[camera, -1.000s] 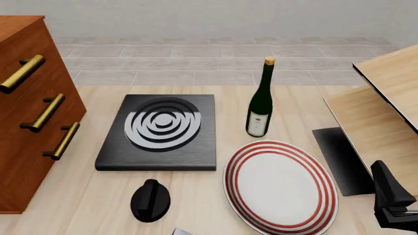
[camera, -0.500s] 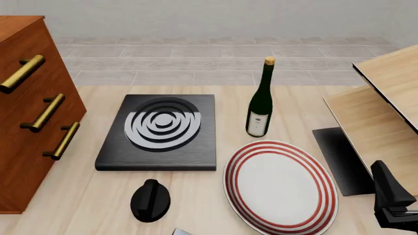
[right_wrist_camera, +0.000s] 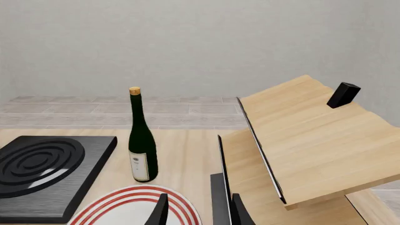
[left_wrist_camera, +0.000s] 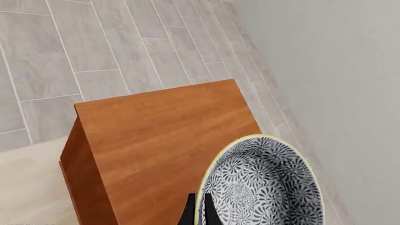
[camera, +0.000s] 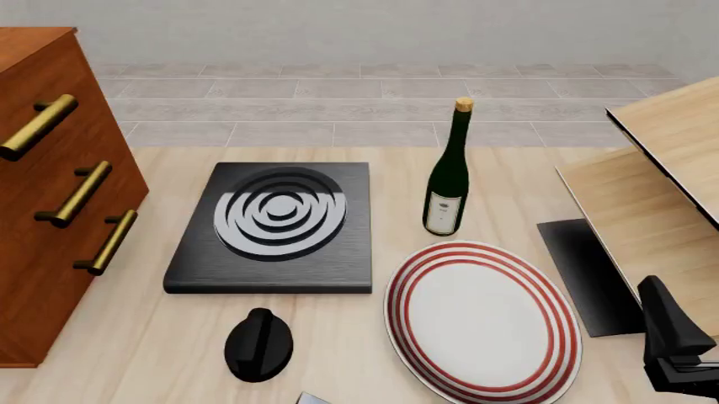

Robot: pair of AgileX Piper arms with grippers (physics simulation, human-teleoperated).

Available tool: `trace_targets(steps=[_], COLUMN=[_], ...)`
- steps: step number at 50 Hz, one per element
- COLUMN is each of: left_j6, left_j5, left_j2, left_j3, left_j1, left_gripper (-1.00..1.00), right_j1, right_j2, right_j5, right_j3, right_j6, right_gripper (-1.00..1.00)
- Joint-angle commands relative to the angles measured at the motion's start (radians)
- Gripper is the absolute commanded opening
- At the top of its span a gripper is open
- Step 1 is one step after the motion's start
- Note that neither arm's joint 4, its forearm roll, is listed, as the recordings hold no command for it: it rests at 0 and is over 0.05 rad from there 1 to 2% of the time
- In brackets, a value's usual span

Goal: Put the bowl on the top of the cabinet.

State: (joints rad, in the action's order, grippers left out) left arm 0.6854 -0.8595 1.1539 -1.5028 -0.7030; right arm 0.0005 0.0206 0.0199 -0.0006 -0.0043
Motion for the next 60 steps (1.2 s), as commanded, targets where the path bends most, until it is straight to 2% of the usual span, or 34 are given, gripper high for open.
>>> trace_targets(steps=[1, 19, 60], left_j6=[-0.006, -0.009, 0.011], left_j5=[0.030, 0.063, 0.140], left_j2=[0.005, 0.019, 0.059], left_j3=[0.037, 0.083, 0.189], left_j1=[-0.020, -0.046, -0.047], left_gripper=[-1.00, -1.00, -1.00], right_j1=[0.000, 0.000, 0.000], right_j2=[0.000, 0.000, 0.000], right_j5=[0.000, 0.000, 0.000], right_j3=[0.000, 0.000, 0.000], right_j6=[0.000, 0.000, 0.000], right_gripper=[1.00, 1.00, 1.00])
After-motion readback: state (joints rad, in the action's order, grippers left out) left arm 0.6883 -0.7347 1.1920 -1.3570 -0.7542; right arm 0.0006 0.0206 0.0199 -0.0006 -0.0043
